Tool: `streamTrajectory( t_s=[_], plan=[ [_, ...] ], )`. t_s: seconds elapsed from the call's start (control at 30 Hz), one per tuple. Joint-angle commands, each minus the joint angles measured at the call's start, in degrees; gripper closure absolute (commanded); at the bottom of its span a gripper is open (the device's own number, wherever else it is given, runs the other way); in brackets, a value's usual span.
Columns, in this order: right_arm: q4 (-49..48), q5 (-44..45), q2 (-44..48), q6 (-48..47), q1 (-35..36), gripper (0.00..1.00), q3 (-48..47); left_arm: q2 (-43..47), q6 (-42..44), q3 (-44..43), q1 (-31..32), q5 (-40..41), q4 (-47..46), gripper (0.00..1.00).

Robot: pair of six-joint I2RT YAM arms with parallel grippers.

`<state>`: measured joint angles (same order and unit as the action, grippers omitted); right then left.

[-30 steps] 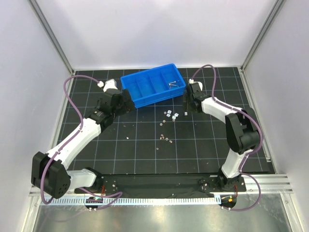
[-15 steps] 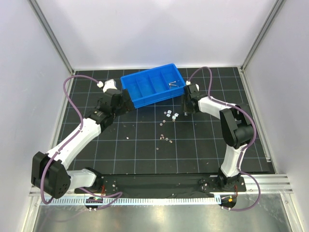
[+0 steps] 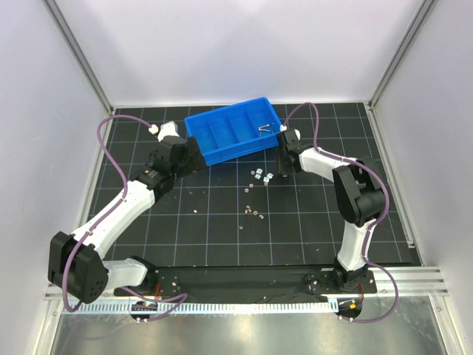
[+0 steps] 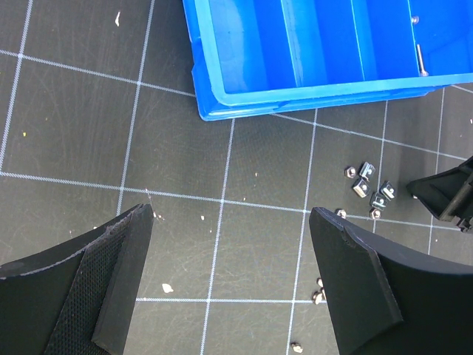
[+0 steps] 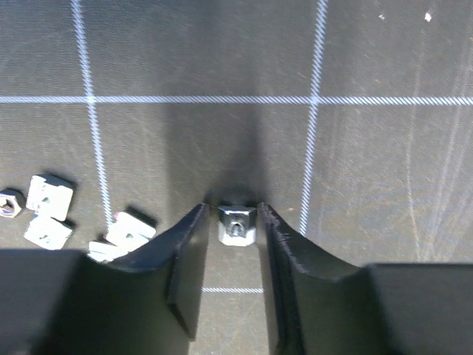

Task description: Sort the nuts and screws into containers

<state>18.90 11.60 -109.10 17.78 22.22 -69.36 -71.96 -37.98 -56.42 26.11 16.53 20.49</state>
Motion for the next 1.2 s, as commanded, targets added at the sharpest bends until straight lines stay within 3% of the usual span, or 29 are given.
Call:
streamTrajectory(
  t_s=[0.0, 0.17, 0.33, 0.6, 0.73, 0.9, 1.17],
  plan=[
    [2.5, 1.0, -2.6, -0.5, 0.8, 0.63, -0.7, 0.4, 0.3, 0.2, -0.3, 1.0, -0.5, 0.09],
    [3.7, 1.5, -2.8, -0.6, 0.8, 0.82, -1.2, 0.7, 0.4, 0.3, -0.2, 1.0, -0.4, 0.09],
    [5.3, 1.2, -0.7, 0.2, 0.8, 0.89, -1.7, 1.1, 0.1, 0.5, -0.3, 1.0, -0.5, 0.09],
    [6.2, -3.1, 6.7, 1.7, 0.8, 0.9, -5.7, 1.6, -0.3, 1.1, -0.3, 1.0, -0.6, 0.09],
    [5.9, -5.1, 7.1, 1.2, 0.8, 0.9, -13.0, 1.2, -0.5, 1.3, -0.2, 0.8, -0.8, 0.09],
    [5.0, -8.9, 0.9, 0.2, 1.4, 0.9, -27.1, 1.4, -0.8, 1.8, -0.3, 0.6, -1.2, 0.09],
    [6.9, -10.5, -17.6, -2.0, 4.0, 0.9, -47.9, 1.7, -0.5, 2.0, -0.3, 0.9, -1.6, 0.09]
  ],
)
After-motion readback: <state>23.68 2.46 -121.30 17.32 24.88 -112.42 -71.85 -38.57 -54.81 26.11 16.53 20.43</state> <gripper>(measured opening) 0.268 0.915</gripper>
